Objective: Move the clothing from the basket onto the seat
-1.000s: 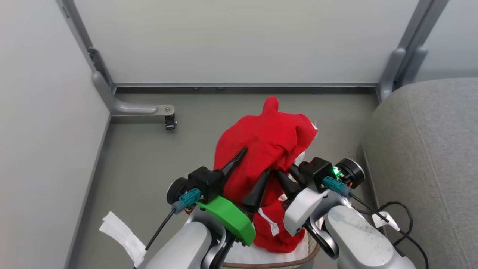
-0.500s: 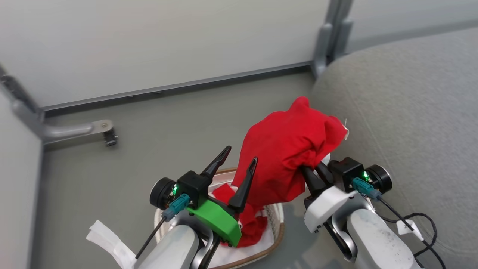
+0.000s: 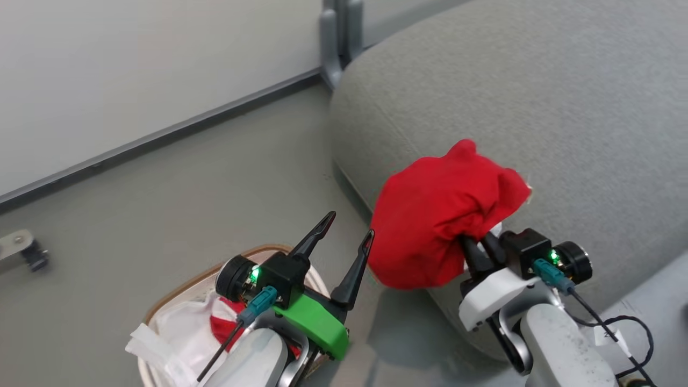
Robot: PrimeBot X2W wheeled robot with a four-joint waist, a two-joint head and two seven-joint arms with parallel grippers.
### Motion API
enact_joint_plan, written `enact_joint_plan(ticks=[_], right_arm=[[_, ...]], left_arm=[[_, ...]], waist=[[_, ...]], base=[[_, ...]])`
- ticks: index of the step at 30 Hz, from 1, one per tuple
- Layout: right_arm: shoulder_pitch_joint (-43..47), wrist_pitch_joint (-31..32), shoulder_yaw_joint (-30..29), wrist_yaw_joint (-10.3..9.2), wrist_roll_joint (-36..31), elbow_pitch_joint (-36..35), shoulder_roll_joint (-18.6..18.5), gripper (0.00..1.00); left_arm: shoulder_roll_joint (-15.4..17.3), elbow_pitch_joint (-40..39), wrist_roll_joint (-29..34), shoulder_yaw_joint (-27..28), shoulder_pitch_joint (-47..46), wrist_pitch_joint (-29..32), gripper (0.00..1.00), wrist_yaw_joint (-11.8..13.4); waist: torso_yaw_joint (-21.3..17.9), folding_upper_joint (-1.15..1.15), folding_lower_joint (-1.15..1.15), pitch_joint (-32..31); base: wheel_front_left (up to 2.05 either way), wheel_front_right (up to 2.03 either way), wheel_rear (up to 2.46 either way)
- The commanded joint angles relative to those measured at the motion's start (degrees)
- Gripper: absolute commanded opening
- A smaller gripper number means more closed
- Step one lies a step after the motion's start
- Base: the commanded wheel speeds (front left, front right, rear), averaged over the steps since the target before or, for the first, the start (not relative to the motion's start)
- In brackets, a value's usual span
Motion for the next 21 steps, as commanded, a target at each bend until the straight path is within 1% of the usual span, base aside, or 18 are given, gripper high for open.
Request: enact_joint_plan(ticks=[1, 6, 10, 15, 21], right_arm=[[-0.8, -0.2, -0.9, -0.08, -0.8, -0.5, -0.1, 0.00], [-5.2, -0.2, -5.1, -0.08, -4.2, -0.5, -0.1, 0.00], [-11.2, -0.1, -10.1, -0.08, -7.1, 0.6, -1.3, 0.00], [-21.8, -0.1, -17.3, -0.08, -10.3, 3.2, -3.6, 0.00], [-32.3, -0.1, -24.8, -0.08, -16.3, 7.6, -6.2, 0.00]], left_arm=[[0.9, -0.3, 0.6, -0.2, 0.4, 0.0, 1.00, -0.3], [3.1, -1.2, 0.5, -1.3, -1.2, 0.0, 1.00, -0.3], [5.3, -1.9, 0.0, -2.4, -2.6, 0.0, 1.00, -0.3], [9.6, -4.8, 0.0, -2.0, -5.2, 0.0, 1.00, -0.3], [14.4, -8.5, -0.3, -2.0, -7.9, 0.0, 1.00, -0.3]], waist=[[-5.4, 0.00, 0.00, 4.0], [-4.9, 0.00, 0.00, 7.9], [-3.1, 0.00, 0.00, 12.3], [-0.4, 0.00, 0.00, 20.0], [2.9, 0.00, 0.00, 28.3]], base=[[0.00, 0.00, 0.00], [0.00, 0.00, 0.00], [0.00, 0.00, 0.00], [0.00, 0.00, 0.00], [0.00, 0.00, 0.00]])
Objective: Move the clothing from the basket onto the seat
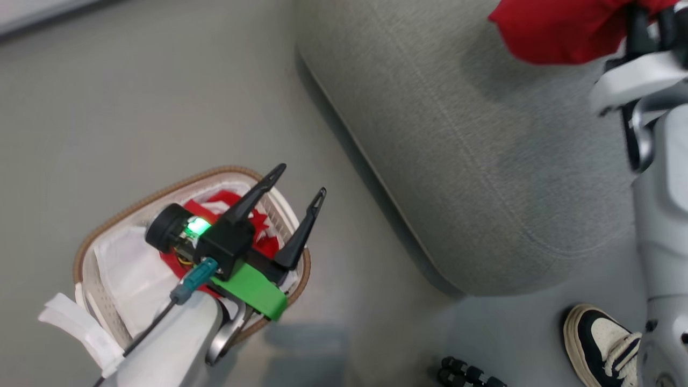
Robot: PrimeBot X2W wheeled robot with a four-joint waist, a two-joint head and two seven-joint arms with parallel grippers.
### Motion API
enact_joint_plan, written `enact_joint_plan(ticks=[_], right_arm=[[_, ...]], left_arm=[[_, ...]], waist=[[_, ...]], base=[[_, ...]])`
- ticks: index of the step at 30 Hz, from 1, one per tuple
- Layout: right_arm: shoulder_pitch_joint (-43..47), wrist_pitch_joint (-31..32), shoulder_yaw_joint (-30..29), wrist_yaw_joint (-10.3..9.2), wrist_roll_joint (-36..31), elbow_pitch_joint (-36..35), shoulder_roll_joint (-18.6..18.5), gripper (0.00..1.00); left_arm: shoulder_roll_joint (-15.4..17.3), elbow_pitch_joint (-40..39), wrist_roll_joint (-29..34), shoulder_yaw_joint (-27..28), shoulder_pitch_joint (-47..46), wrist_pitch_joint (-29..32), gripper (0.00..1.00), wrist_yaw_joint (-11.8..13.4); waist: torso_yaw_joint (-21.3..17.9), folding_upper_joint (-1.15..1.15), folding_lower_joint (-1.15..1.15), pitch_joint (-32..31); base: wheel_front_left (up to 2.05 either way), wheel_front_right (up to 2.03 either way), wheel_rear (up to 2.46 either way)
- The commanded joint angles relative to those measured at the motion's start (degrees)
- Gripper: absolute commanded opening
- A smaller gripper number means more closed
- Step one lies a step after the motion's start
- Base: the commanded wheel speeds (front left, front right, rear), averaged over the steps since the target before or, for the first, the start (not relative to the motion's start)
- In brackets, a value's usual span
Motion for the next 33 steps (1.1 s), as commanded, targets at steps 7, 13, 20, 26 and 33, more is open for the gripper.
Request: enact_joint_plan(ticks=[7, 13, 20, 26, 33], right_arm=[[-7.2, -0.1, -12.4, -0.10, -7.0, 5.2, -1.1, 0.00], [-7.7, -0.1, -23.3, -0.09, -9.8, 8.1, 0.3, 0.00], [-4.5, -0.1, -28.4, -0.09, -10.8, 8.5, 3.5, 1.00], [2.5, -0.1, -30.4, -0.09, -10.1, 6.5, 5.1, 1.00], [12.8, -0.1, -28.7, -0.09, -7.1, 3.3, 5.6, 1.00]], left_arm=[[3.2, -2.3, -0.8, 0.4, -3.3, 0.0, 1.00, -0.3], [3.8, -3.1, -1.2, 1.1, -4.2, 0.0, 1.00, -0.3], [4.4, -2.2, -1.5, 2.5, -3.4, 0.0, 1.00, -0.3], [3.1, -0.3, -1.4, 3.8, -1.9, 0.0, 1.00, -0.3], [0.3, 2.8, -0.9, 6.3, 1.1, 0.0, 1.00, -0.3]], waist=[[7.9, 0.00, 0.00, 13.9], [9.6, 0.00, 0.00, 16.0], [9.9, 0.00, 0.00, 15.9], [9.8, 0.00, 0.00, 12.2], [10.0, 0.00, 0.00, 5.3]], base=[[0.00, 0.00, 0.00], [0.00, 0.00, 0.00], [0.00, 0.00, 0.00], [0.00, 0.00, 0.00], [0.00, 0.00, 0.00]])
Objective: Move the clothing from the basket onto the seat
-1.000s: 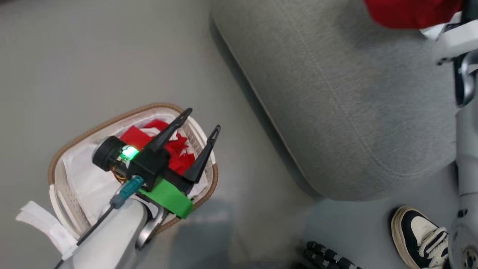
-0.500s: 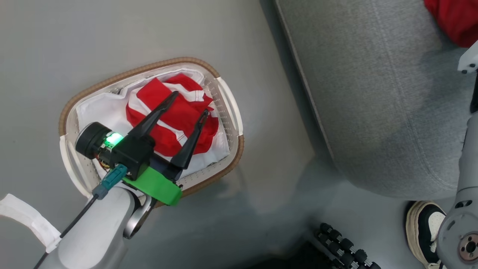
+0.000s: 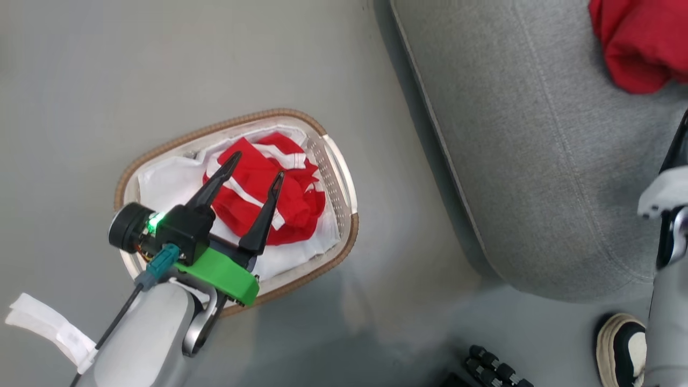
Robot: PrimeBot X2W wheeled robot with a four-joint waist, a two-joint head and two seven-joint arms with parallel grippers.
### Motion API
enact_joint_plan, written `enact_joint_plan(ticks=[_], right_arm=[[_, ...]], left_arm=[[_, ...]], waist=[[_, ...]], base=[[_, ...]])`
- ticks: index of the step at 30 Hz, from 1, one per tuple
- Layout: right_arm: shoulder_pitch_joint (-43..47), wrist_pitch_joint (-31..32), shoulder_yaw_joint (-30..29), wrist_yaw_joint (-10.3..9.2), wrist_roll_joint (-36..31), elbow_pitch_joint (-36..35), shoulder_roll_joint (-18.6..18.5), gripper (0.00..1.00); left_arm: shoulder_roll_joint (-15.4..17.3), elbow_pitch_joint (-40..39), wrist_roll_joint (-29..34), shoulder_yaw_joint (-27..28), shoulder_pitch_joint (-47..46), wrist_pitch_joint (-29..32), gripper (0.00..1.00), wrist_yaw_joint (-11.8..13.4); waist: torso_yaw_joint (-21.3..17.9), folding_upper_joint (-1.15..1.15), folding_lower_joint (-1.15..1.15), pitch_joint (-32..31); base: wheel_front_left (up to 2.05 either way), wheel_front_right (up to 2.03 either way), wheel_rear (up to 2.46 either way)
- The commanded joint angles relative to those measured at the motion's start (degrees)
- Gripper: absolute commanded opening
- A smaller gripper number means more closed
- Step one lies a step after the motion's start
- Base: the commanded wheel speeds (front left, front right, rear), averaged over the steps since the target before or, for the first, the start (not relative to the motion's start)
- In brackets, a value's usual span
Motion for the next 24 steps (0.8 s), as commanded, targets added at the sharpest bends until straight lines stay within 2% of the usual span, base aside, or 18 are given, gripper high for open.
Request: enact_joint_plan(ticks=[1, 5, 12, 24], right_arm=[[2.7, -0.1, 0.4, -0.08, 0.8, -0.6, 0.0, 1.00], [8.7, -0.1, 2.4, -0.08, 3.1, -2.2, 0.0, 1.00], [16.0, -0.1, 11.3, -0.08, 9.7, -3.9, 0.1, 1.00], [19.2, -0.1, 27.6, -0.08, 21.2, -6.9, 0.1, 1.00]], left_arm=[[-0.7, 0.7, 0.3, 0.6, 1.4, 0.0, 1.00, -0.3], [-2.4, 2.7, 0.5, 3.8, 3.9, 0.0, 1.00, -0.3], [-6.3, 5.7, 2.3, 11.8, 8.6, 0.0, 1.00, -0.2], [-12.1, 9.6, 6.5, 27.7, 15.0, 0.0, 1.00, 0.0]], waist=[[0.1, 0.00, -0.01, -4.9], [0.9, 0.00, -0.01, -9.1], [3.5, 0.00, -0.01, -16.0], [9.8, 0.00, -0.01, -24.5]], base=[[0.00, 0.00, 0.00], [0.00, 0.00, 0.00], [0.00, 0.00, 0.00], [0.00, 0.00, 0.00]])
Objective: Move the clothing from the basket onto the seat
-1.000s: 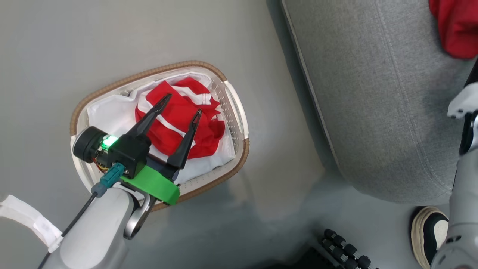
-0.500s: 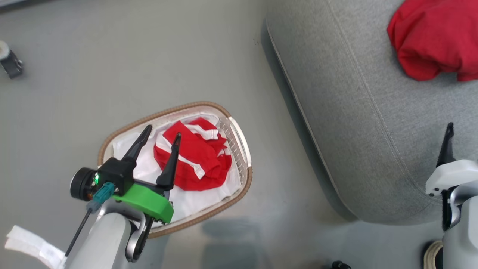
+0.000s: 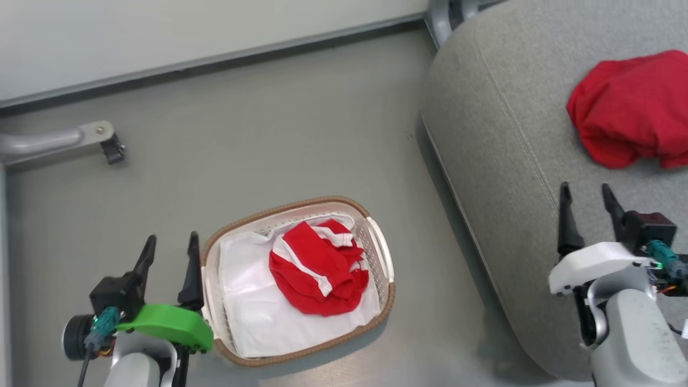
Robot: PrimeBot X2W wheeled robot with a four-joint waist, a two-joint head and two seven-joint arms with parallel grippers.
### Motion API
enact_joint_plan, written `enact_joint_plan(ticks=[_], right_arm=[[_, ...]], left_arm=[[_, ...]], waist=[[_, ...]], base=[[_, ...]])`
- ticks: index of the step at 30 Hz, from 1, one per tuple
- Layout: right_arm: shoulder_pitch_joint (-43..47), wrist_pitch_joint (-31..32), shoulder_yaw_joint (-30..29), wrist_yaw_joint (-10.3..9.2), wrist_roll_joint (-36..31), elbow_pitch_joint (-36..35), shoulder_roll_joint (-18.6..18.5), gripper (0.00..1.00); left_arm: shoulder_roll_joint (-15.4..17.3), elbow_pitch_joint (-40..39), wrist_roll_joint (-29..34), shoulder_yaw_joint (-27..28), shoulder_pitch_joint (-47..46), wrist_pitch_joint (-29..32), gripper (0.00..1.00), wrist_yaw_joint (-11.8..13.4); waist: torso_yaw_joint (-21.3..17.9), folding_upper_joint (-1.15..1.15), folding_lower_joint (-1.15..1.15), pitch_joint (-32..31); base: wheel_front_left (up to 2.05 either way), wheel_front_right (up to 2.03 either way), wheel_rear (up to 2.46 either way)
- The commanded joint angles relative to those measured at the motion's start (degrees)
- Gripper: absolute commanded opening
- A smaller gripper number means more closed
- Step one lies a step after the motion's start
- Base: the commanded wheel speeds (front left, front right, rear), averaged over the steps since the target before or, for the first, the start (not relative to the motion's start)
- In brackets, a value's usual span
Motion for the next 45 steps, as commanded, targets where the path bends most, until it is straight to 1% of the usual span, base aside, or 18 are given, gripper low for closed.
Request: enact_joint_plan(ticks=[1, 5, 10, 13, 18, 22, 27, 34, 39, 45], right_arm=[[0.9, -0.1, 1.9, -0.08, 0.5, -0.4, -0.1, 1.00], [2.0, -0.1, 5.1, -0.08, 2.1, -1.5, -0.2, 1.00], [3.0, -0.1, 9.7, -0.08, 3.2, -2.6, -0.2, 1.00], [4.2, -0.1, 13.3, -0.08, 3.4, -3.1, -0.2, 1.00], [6.5, -0.1, 16.5, -0.08, 4.0, -3.6, -0.2, 1.00], [8.5, -0.1, 16.5, -0.08, 4.7, -4.0, -0.3, 1.00], [10.3, -0.1, 17.9, -0.08, 4.7, -3.8, -0.3, 1.00], [9.7, -0.1, 18.3, -0.08, 4.9, -3.8, -0.2, 1.00], [7.8, -0.1, 16.9, -0.08, 6.0, -5.2, -0.2, 1.00], [4.2, -0.1, 16.8, -0.08, 6.4, -8.1, -0.2, 1.00]], left_arm=[[-0.5, 0.4, 0.8, 1.7, 1.3, 0.0, 1.00, 0.1], [-1.4, 1.0, 2.2, 6.1, 2.8, 0.0, 1.00, 0.0], [-2.2, 1.1, 4.2, 10.7, 4.7, 0.0, 1.00, 0.0], [-2.7, 0.4, 5.2, 12.3, 6.1, 0.0, 1.00, -0.1], [-3.2, -1.6, 6.0, 13.9, 8.7, 0.0, 1.00, -0.1], [-3.4, -2.9, 6.1, 13.3, 10.2, 0.0, 1.00, -0.2], [-3.3, -2.7, 4.5, 11.4, 11.6, 0.0, 1.00, -0.2], [-3.3, -2.2, 4.1, 9.7, 11.7, 0.0, 1.00, -0.2], [-3.3, -1.4, 3.6, 6.1, 9.2, 0.0, 1.00, -0.2], [-3.3, 0.4, 2.7, 1.3, 6.1, 0.0, 1.00, -0.2]], waist=[[4.2, 0.00, 0.00, -4.4], [6.0, 0.00, 0.00, -6.3], [7.2, 0.00, 0.00, -8.4], [7.5, 0.00, 0.00, -9.9], [7.7, 0.00, 0.00, -11.9], [7.7, 0.00, 0.00, -12.9], [7.4, 0.00, 0.00, -13.3], [7.1, 0.00, 0.00, -12.4], [6.8, 0.00, 0.00, -8.7], [4.5, 0.00, 0.00, -2.6]], base=[[0.00, 0.00, 0.00], [0.00, 0.00, 0.00], [0.00, 0.00, 0.00], [0.00, 0.00, 0.00], [0.00, 0.00, 0.00], [0.00, 0.00, 0.00], [0.00, 0.00, 0.00], [0.00, 0.00, 0.00], [0.00, 0.00, 0.00], [0.00, 0.00, 0.00]])
